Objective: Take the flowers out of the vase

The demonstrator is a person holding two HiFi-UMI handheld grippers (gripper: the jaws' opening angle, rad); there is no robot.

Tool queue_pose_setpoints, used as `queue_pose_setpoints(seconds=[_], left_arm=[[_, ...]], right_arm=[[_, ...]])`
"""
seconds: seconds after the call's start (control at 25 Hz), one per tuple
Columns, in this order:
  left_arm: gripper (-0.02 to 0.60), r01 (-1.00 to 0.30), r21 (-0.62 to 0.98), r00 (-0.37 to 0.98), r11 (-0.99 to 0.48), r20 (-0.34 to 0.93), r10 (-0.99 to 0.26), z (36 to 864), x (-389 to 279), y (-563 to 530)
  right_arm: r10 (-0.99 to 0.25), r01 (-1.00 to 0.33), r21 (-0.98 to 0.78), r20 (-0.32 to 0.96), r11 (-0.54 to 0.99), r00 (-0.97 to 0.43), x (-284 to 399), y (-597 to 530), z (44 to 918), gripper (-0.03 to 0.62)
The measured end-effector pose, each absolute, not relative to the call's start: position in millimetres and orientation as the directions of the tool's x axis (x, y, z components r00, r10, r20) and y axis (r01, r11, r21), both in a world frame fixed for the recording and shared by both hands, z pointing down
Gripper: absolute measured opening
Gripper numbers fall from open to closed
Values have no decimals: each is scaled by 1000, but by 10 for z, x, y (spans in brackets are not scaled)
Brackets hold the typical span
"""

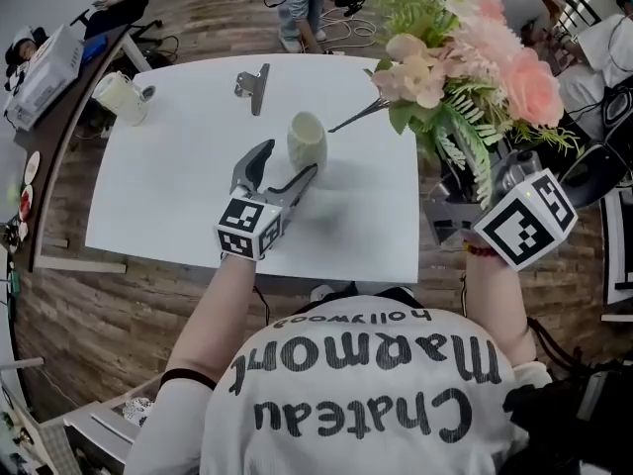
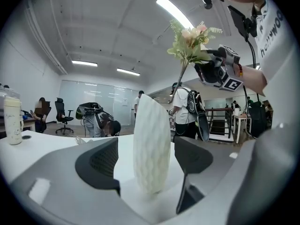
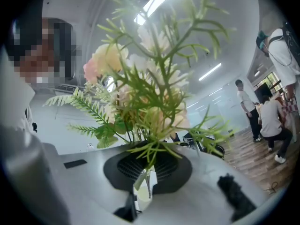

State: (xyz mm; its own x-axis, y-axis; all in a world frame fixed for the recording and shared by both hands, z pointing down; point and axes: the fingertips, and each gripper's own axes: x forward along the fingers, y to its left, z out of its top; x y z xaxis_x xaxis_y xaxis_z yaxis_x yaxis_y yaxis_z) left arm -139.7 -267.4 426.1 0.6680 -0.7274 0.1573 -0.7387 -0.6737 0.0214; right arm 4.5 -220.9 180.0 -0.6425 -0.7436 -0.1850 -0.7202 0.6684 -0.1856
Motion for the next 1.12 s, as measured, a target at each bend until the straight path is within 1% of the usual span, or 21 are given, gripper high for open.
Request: queue_pose_setpoints(seconds=[0.12,0.16,0.2,0.28,0.32,0.36,0.52,0.56,0.68,0.84,1.12], left_arm=[[365,-781,52,624,-623,101,-775,4060,-1598,-2633],[347,-796,71,606,-602,75,-792,3967,-1669,-2614],[297,-808,91,587,-582,47,-808,3864,-1737,-2587],[150,-822,123,559,-556,-7,-829,3651,-1846,-2501],[109,-825,133,551,-549,-29,-834,3553,-1878,-2451],[87,-825,143,546,-547,-47,-836,3464,-1892,-2400],[83,-833,171,521,-526,-81,-850,3192,-1864,-2202],[71,-841,173,507,-513,-83,-858,3149,-1844,-2150],[6,-859,194,469,-474,-71,-880,3105,-1737,-1975],[3,-868,240,439,-435,-38,-898,3168,-1530,-1659],[3,-876,251,424,-412,-7,-906,3297,-1136,-1082]], right_arm=[[-742,-722,-172,-184,671,-645,43,-2204,1791,34],[-740,-720,-170,-185,673,-647,44,-2206,1787,34],[-737,-717,-171,-186,676,-650,44,-2208,1782,34],[-729,-708,-176,-191,684,-657,41,-2209,1773,34],[-726,-704,-178,-193,688,-660,41,-2206,1770,34],[-722,-700,-180,-193,691,-664,42,-2201,1768,34],[-697,-670,-191,-182,717,-694,50,-2174,1794,34],[-688,-660,-196,-176,725,-704,65,-2157,1813,34],[-666,-634,-210,-159,744,-729,160,-2060,1884,34],[-644,-608,-229,-143,760,-752,325,-1889,1982,34],[-605,-567,-255,-105,783,-789,542,-1478,2215,34]])
